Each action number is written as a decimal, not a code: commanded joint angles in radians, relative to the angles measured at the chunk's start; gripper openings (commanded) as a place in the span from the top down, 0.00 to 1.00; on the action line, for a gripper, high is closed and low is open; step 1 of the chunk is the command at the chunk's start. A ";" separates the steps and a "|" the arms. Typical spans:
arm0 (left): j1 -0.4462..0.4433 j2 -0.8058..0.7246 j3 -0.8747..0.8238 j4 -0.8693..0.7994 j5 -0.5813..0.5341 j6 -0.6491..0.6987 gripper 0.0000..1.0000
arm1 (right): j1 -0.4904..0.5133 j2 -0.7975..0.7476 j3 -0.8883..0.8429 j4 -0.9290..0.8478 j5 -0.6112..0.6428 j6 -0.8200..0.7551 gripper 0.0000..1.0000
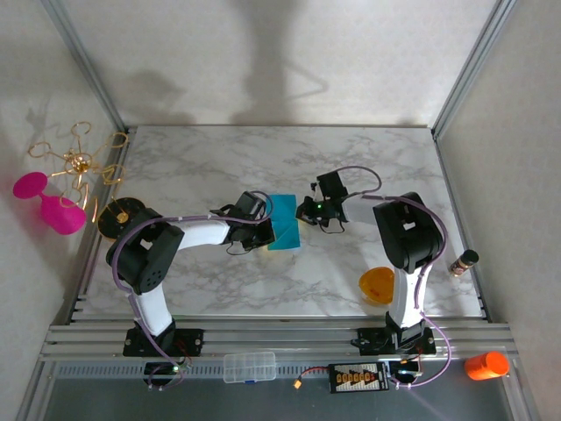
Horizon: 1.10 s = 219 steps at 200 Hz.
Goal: Fold a paper plane with a square sheet of paper (pick it up from the middle)
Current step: Fold the triangle a second time at the center of the table.
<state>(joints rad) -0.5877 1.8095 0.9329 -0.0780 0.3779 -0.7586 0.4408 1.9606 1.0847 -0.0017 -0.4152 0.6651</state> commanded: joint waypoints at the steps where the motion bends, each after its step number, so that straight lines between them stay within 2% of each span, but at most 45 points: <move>1: 0.001 0.054 -0.051 -0.167 -0.092 0.022 1.00 | -0.045 -0.001 0.032 -0.021 0.091 -0.037 0.98; 44: 0.000 0.056 -0.028 -0.164 -0.080 0.021 1.00 | -0.001 -0.078 -0.007 0.015 0.027 -0.030 0.98; 106: -0.003 0.044 -0.005 -0.175 -0.077 0.022 1.00 | 0.088 -0.013 -0.017 0.035 -0.035 0.000 0.98; 182: -0.005 0.010 0.033 -0.151 -0.029 0.033 1.00 | 0.088 0.036 -0.028 -0.028 0.037 -0.024 0.99; 195: -0.009 -0.019 0.046 -0.103 0.053 0.061 0.96 | 0.089 0.043 -0.031 -0.041 0.046 -0.026 0.99; 219: -0.012 -0.071 0.064 -0.050 0.065 0.067 0.92 | 0.089 0.046 -0.038 -0.047 0.057 -0.025 0.98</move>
<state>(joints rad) -0.5888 1.8008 0.9634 -0.1329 0.4049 -0.7261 0.5308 1.9625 1.0737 0.0219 -0.4213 0.6563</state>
